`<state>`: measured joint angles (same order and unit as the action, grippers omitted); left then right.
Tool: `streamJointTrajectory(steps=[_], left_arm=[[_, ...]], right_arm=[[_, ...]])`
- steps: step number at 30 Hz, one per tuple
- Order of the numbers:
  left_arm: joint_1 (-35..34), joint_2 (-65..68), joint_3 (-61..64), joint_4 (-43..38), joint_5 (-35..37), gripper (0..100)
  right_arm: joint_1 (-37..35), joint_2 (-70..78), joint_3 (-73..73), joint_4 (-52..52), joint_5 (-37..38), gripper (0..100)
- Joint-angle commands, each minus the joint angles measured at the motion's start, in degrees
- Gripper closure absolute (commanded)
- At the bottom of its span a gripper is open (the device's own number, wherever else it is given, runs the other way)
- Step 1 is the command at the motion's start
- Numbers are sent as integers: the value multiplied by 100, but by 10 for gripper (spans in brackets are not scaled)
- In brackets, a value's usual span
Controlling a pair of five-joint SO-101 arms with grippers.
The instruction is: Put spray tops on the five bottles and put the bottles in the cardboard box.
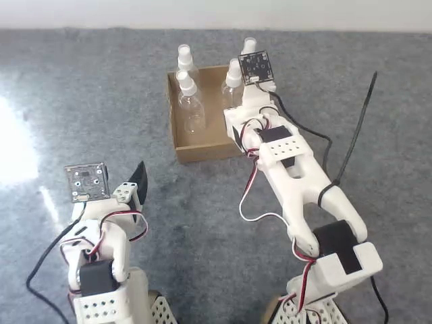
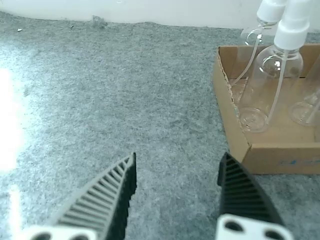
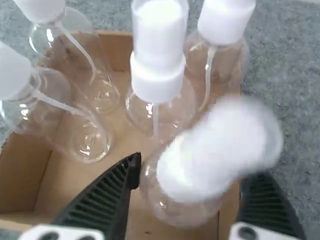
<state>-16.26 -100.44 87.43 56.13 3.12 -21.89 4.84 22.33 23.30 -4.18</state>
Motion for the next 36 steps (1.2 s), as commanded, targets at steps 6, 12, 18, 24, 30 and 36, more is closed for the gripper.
streamJointTrajectory(steps=[6,12,18,24,30,36], left_arm=[[0,-105,-48,-167,-44,754],[0,-105,-48,-167,-44,754],[0,-105,-48,-176,-44,754],[9,-105,-48,-185,-44,754],[9,-105,31,-325,-44,754],[9,-105,31,-325,-44,754]], right_arm=[[13,-84,-589,356,26,702],[-13,-101,-571,356,26,702],[-163,-136,-624,681,44,702],[-242,-541,-633,1024,9,701],[-242,-699,-624,1323,0,701],[-215,-708,-651,1587,-114,701]])
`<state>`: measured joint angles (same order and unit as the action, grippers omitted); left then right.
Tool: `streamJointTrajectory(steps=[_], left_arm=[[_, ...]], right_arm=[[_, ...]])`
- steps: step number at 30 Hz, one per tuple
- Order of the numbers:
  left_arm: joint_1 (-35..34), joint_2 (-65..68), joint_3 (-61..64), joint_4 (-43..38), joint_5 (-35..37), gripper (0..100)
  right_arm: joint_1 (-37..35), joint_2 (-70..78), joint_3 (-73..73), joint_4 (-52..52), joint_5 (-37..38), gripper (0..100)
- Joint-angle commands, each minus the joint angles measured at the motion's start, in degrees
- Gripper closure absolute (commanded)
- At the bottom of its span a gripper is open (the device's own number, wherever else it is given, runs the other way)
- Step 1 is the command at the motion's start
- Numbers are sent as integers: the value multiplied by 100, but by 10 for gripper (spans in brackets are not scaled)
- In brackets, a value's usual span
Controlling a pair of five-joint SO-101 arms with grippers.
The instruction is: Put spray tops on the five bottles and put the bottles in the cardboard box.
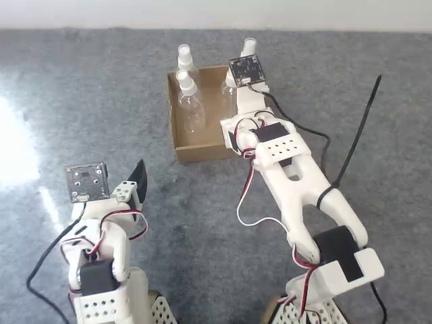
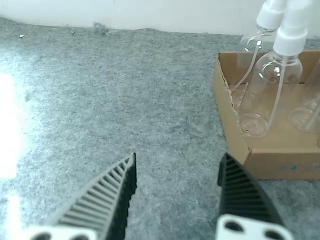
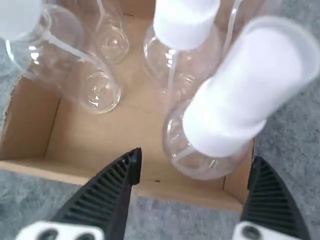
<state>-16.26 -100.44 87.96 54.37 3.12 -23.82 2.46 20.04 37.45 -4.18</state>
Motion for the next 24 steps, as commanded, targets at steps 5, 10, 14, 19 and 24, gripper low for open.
streamJointTrajectory(steps=[5,10,14,19,24], left_arm=[[9,-105,-22,-149,-44,754],[9,-105,-22,-149,-44,754],[0,-105,-22,-149,-44,754],[0,-105,-22,-149,-44,754],[9,-105,-22,-149,-44,754]], right_arm=[[-40,-769,-378,488,-308,701],[-48,-1262,-369,927,-334,701],[-48,-1525,-369,1297,-571,702],[-48,-1824,-369,1745,-607,703],[-48,-2105,-369,2044,-615,832]])
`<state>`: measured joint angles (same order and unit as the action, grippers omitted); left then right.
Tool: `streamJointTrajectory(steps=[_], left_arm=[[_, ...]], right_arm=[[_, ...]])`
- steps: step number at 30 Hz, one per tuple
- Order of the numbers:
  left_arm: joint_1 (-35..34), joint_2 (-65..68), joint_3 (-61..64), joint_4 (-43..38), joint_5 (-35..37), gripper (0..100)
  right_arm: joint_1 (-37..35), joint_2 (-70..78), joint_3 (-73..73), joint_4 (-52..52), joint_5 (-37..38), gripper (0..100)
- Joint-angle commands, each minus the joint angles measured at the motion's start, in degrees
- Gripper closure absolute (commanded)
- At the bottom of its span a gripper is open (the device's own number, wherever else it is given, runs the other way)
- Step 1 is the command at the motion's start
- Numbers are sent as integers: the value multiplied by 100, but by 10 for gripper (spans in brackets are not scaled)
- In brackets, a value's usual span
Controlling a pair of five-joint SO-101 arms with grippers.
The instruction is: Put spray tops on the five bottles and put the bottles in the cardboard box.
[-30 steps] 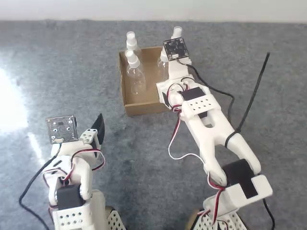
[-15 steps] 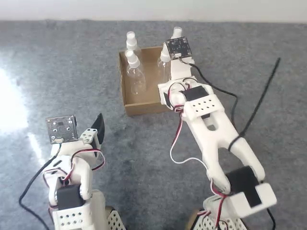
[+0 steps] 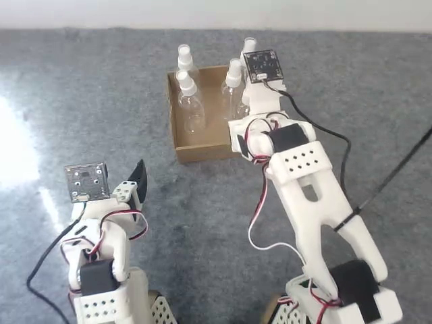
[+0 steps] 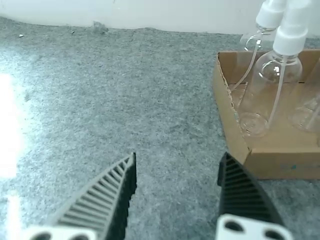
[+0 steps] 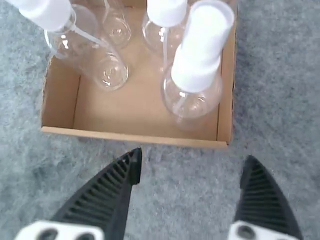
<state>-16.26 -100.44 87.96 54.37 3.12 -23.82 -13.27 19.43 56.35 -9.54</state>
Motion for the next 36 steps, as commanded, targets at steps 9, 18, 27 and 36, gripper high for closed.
streamJointTrajectory(steps=[9,18,27,36], left_arm=[[264,-105,-13,-123,-35,754],[536,-105,-22,-53,-44,829],[536,-105,-40,-70,-53,865],[985,-105,-4,-44,-695,991]], right_arm=[[-57,-1569,343,277,-53,957],[-119,-3336,1881,268,-62,957],[-119,-5095,3420,268,-26,957],[-154,-6589,4668,268,-26,957]])
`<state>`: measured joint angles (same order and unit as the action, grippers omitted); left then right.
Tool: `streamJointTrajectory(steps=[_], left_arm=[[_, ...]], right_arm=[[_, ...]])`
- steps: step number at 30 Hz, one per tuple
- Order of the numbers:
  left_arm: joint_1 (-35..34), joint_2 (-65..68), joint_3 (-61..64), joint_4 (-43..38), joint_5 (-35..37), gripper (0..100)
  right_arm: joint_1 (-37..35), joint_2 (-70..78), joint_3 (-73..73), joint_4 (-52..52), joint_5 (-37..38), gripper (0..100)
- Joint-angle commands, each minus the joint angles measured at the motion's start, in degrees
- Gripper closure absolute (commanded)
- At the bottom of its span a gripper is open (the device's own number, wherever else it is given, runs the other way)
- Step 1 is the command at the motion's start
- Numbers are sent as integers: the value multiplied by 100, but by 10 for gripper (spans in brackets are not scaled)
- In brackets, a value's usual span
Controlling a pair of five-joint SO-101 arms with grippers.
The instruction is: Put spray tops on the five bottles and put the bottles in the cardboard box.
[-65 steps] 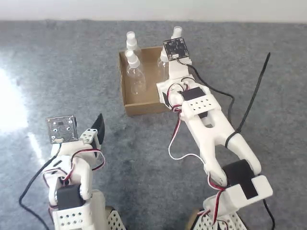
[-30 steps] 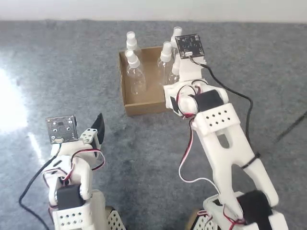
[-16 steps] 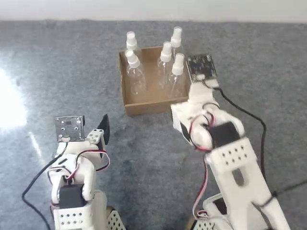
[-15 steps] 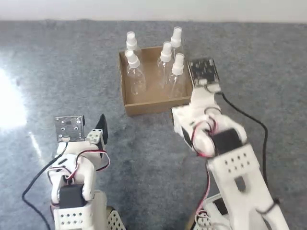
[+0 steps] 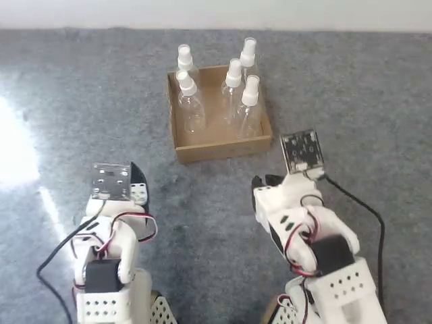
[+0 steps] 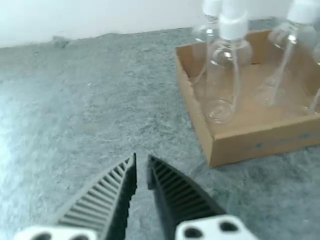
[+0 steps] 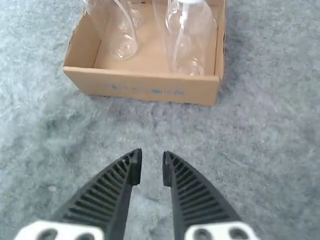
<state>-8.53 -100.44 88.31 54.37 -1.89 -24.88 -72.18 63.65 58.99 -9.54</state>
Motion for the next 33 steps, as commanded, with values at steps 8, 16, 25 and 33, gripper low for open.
streamJointTrajectory(steps=[8,16,25,33], left_arm=[[246,-105,22,-70,-193,990],[246,-105,48,-211,-193,988],[246,-105,48,-229,-193,988],[624,-105,488,-703,-220,987]], right_arm=[[-22,-1982,1222,4,-18,958],[-13,-3266,2321,48,642,960],[593,-3125,2848,4,615,961],[840,-3125,3288,48,615,961]])
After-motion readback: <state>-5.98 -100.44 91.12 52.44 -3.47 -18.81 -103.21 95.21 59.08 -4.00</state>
